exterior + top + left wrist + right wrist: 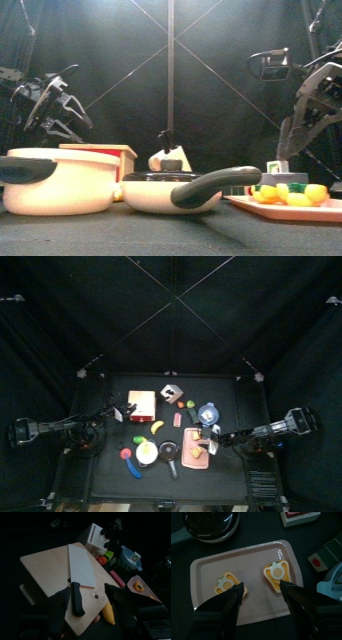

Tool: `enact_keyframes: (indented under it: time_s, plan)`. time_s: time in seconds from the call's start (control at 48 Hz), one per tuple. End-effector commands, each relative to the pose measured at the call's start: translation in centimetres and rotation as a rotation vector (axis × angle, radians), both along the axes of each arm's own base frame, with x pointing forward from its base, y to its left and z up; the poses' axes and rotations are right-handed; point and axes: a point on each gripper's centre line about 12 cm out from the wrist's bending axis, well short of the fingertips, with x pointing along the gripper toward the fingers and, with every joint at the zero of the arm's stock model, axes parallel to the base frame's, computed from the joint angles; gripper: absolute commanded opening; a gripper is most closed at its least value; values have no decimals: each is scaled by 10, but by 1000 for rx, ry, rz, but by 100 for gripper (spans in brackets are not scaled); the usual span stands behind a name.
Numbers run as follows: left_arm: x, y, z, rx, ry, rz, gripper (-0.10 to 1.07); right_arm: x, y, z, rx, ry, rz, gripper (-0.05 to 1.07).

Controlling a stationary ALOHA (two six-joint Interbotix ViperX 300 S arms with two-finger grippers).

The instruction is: Grab squash half

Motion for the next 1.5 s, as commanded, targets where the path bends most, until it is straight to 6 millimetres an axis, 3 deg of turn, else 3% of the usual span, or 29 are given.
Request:
enact_keyframes:
  time_s: [0.0,0.271,0.458,0.604,0.917,1.125,1.479]
  plan:
    - [5,3,9,22,-24,-1,92,5,0,8,0,-27,3,92]
    - [11,-6,21,110,-31,-86,92,5,-8,8,-54,23,-57,92]
    - [28,-29,35,252,-16,-278,92,11,-8,8,-68,44,-68,92]
    - [39,-49,44,373,-8,-425,92,12,-10,-3,-70,94,-91,92]
    - [50,-84,47,563,-6,-661,92,27,-8,-9,-90,129,-84,92]
    - [67,-89,44,607,-9,-717,92,28,-12,-16,-121,175,-108,92]
    - [104,-89,23,562,65,-760,92,39,-12,-22,-140,206,-111,92]
